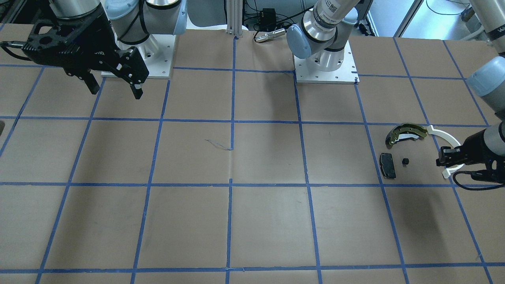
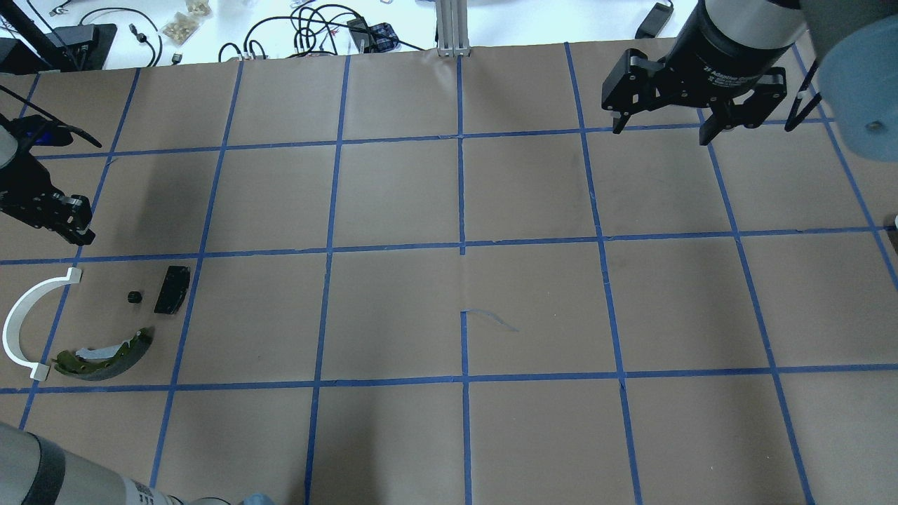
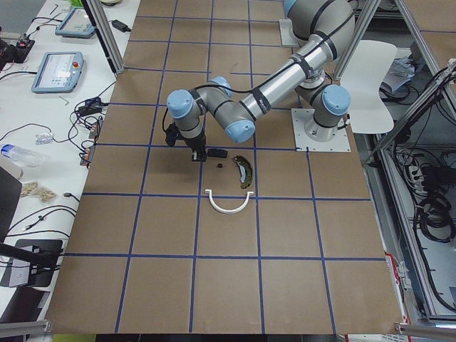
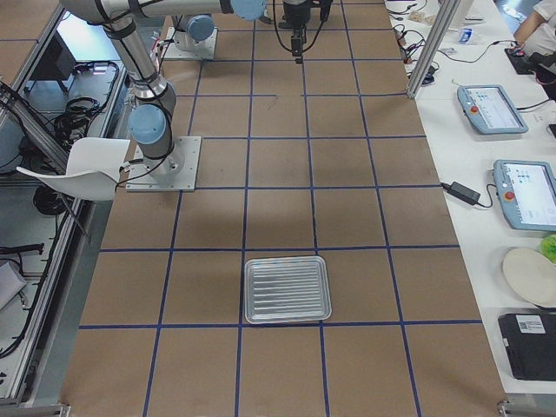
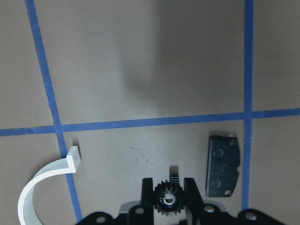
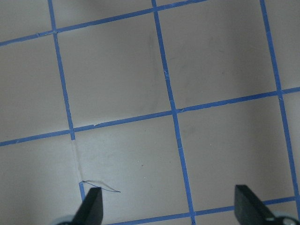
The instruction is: Place bearing gear from tray to pile
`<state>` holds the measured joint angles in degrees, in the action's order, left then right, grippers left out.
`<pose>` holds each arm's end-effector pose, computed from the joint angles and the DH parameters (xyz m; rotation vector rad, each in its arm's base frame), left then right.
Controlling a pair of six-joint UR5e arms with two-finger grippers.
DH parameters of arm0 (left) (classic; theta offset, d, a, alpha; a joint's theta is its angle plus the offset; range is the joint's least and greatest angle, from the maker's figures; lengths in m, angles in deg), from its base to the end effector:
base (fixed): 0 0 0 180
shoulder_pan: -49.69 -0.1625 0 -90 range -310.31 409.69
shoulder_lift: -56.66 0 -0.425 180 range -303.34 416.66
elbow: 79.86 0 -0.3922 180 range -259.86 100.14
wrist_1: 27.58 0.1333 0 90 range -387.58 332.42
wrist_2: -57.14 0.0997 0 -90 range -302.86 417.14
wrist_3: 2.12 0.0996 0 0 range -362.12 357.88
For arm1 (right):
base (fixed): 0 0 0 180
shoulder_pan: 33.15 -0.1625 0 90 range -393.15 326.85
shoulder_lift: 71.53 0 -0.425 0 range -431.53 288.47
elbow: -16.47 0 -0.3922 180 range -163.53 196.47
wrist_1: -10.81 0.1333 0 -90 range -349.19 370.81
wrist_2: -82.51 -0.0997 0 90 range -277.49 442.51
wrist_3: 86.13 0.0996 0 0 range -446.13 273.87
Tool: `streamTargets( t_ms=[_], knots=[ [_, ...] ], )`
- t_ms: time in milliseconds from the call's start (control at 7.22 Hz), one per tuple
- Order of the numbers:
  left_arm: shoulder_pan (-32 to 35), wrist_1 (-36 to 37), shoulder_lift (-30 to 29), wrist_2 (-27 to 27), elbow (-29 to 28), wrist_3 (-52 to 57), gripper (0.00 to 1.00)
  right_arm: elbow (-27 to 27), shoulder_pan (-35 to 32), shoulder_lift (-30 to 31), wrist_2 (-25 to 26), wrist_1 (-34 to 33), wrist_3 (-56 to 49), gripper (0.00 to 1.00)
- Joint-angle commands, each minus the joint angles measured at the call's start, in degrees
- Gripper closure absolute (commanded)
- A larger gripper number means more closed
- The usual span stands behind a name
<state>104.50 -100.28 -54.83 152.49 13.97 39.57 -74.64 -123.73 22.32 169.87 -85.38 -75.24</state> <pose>0.2416 -0.5578 0.2781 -0.1869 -3.1111 -0.2617 0.1427 -0.4757 0.5225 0.2705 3.0597 -0.2316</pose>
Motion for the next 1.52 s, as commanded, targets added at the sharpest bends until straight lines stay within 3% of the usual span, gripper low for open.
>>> streamTargets(
  t_ms=[0, 277, 1246, 1385],
  knots=[
    [-0.84, 6.12, -1.45, -0.07, 3.89, 3.92, 1.0, -0.03, -0.03, -0.07, -0.09, 0.04, 0.09, 0.0],
    [-0.76, 11.41, -1.45, -0.16, 8.99, 4.01, 1.0, -0.03, 0.06, -0.07, 0.0, 0.04, 0.01, 0.0],
    [-0.84, 11.44, -2.16, -0.08, 11.29, 4.19, 1.0, -0.03, 0.06, -0.07, 0.0, 0.22, -0.61, 0.0],
    [-0.84, 11.52, -2.15, 0.1, 11.21, 5.15, 0.88, -0.03, 0.06, -0.07, 0.0, 0.13, -0.61, 0.0]
  ],
)
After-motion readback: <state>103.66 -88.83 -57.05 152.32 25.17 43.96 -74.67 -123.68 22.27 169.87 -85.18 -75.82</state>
